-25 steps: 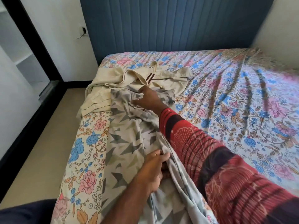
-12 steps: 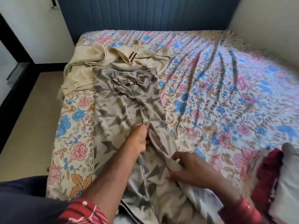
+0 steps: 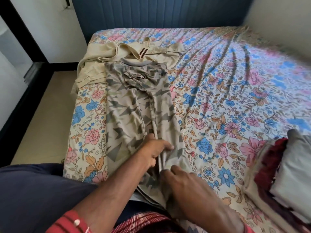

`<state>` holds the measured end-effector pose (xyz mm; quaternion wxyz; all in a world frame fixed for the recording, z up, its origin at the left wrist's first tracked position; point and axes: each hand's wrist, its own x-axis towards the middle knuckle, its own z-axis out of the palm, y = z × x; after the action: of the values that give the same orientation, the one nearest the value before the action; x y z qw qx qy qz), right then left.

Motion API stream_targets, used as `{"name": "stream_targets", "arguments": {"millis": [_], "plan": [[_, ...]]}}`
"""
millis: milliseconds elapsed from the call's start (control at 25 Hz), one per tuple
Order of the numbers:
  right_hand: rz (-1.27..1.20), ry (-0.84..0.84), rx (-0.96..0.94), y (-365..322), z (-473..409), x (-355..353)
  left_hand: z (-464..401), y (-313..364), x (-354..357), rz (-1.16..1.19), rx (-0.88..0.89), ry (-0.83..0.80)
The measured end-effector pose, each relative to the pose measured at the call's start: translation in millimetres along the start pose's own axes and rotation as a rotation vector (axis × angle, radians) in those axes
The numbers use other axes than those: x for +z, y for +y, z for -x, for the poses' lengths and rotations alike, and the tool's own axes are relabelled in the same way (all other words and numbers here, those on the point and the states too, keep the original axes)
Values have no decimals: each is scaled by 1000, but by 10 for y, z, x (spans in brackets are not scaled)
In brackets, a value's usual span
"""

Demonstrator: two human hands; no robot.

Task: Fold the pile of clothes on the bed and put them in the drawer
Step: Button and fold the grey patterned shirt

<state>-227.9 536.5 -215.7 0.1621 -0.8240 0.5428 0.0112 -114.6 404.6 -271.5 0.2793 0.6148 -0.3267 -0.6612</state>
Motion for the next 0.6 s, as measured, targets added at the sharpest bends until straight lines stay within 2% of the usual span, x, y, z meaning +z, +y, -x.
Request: {"name": "stream_targets", "arguments": {"millis": [160,280,320,400,480,560,600], "plan": [[-121,-103,-111,-201,94,62,328,-254,-142,-122,75,123],[-331,-107,-123,-69,141,-168,640,-282,-346,-292,112,37],[-319,-75,-109,75,110,-222,758,-249,-519,-366,172,22],[-203,21,-92,507,13,-263,898,-129,-979,-583,409,22],[-66,-4,-170,930,-55,-178,945,-22,-1475,-894,608,-38],[131,-153,-314,1178,-70,2,923,-83,-1821,-1240,614,-186],[224,-238,-379,1219,-70,68,917,-155,-1914,-1320,562,-280]]}}
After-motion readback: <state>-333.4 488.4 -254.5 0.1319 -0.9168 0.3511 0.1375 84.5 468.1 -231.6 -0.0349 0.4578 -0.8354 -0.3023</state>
